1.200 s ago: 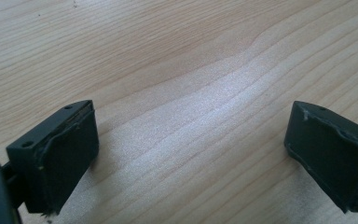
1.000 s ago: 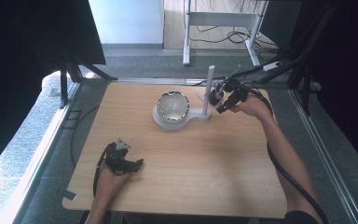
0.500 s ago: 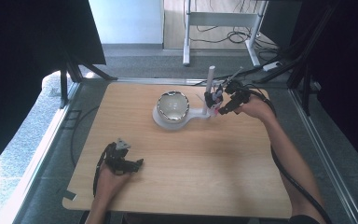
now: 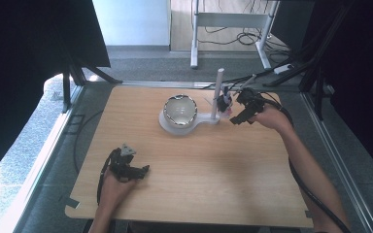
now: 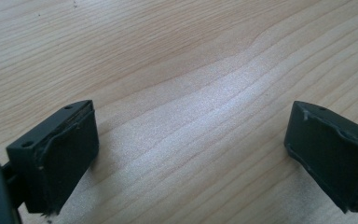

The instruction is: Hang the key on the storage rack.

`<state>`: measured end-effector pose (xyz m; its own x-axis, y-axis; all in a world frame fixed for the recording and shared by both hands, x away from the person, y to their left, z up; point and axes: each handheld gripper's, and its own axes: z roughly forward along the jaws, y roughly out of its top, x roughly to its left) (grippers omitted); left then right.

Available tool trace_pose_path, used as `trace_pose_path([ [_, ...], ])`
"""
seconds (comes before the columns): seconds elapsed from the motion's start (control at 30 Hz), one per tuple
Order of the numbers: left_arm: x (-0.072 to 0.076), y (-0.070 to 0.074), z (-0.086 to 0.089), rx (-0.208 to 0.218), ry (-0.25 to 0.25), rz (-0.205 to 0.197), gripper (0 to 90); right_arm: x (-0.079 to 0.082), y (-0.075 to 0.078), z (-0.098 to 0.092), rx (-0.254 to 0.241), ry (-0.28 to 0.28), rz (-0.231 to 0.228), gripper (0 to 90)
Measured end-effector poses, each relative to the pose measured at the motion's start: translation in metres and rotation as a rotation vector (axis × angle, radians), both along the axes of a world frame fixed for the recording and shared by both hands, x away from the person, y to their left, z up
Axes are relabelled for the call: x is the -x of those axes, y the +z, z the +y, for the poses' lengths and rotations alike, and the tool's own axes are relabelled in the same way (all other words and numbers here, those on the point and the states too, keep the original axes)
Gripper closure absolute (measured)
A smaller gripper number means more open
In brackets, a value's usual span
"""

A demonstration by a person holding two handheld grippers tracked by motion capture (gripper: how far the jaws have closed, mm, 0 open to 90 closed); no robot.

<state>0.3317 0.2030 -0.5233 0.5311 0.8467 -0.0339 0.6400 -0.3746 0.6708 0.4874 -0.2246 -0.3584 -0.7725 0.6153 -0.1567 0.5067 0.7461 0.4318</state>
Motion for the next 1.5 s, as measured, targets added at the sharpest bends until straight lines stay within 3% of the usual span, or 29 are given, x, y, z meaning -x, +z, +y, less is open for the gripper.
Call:
trace_pose_path([
  [0.7, 0.0, 0.0, 0.0, -0.002, -0.002, -0.001, 2.9, 0.037, -0.002, -0.009, 0.007, 0.048, -0.017, 9.4],
  [1.5, 0.0, 0.0, 0.0, -0.002, -0.002, -0.001, 2.9, 0.079, -0.006, -0.035, -0.015, 0.064, -0.031, 5.9],
])
